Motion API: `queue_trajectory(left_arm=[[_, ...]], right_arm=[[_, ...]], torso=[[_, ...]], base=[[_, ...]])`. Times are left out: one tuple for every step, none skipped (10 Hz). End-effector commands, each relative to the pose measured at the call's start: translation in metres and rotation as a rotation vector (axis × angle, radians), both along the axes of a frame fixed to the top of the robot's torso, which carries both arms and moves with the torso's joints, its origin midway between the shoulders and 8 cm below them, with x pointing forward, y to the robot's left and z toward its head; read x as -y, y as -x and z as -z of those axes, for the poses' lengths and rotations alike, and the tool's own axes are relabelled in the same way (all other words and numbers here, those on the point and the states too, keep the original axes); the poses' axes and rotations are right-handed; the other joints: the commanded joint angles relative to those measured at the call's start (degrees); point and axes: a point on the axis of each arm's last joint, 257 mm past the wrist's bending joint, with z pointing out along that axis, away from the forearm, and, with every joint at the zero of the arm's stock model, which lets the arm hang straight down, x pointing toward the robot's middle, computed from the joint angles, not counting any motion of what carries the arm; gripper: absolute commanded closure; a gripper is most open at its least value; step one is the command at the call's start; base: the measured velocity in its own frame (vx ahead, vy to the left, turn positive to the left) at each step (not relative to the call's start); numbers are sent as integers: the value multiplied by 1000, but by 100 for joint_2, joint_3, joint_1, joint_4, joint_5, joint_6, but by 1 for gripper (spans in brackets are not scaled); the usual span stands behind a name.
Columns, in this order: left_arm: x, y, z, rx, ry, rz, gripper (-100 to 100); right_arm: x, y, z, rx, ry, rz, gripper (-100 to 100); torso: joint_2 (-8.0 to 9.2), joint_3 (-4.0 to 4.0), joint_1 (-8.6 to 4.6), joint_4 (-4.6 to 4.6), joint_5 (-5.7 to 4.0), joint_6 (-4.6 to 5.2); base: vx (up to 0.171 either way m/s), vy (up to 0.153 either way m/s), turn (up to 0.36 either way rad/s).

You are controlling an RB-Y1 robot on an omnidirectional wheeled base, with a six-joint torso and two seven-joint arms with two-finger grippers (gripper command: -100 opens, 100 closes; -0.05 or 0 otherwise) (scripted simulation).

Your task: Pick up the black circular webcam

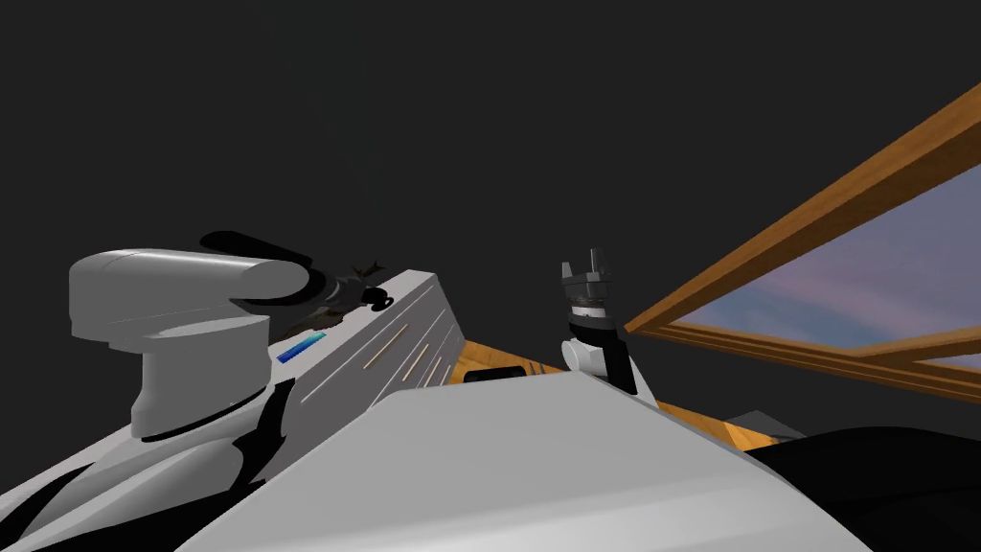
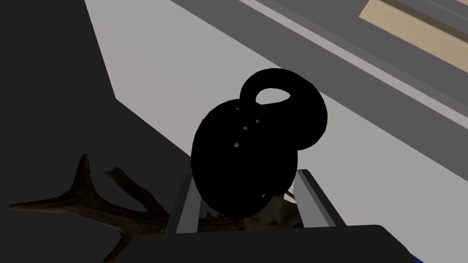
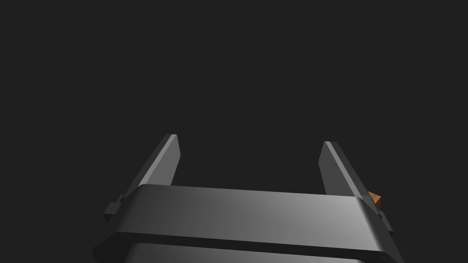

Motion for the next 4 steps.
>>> queue_trajectory(left_arm=[[12,6,0,-6,1,9,100],[14,6,-2,0,-5,14,100],[11,5,-2,-2,-3,12,100],[12,5,-2,-2,-3,12,0]], right_arm=[[0,0,0,0,0,0,0],[0,0,0,0,0,0,0],[0,0,0,0,0,0,0],[0,0,0,0,0,0,0]], torso=[[0,0,0,0,0,0],[-1,0,4,0,1,-1],[0,-1,3,-1,2,3],[5,1,-2,-1,1,2]], base=[[51,39,106],[39,31,35],[13,10,-3],[0,0,0]])
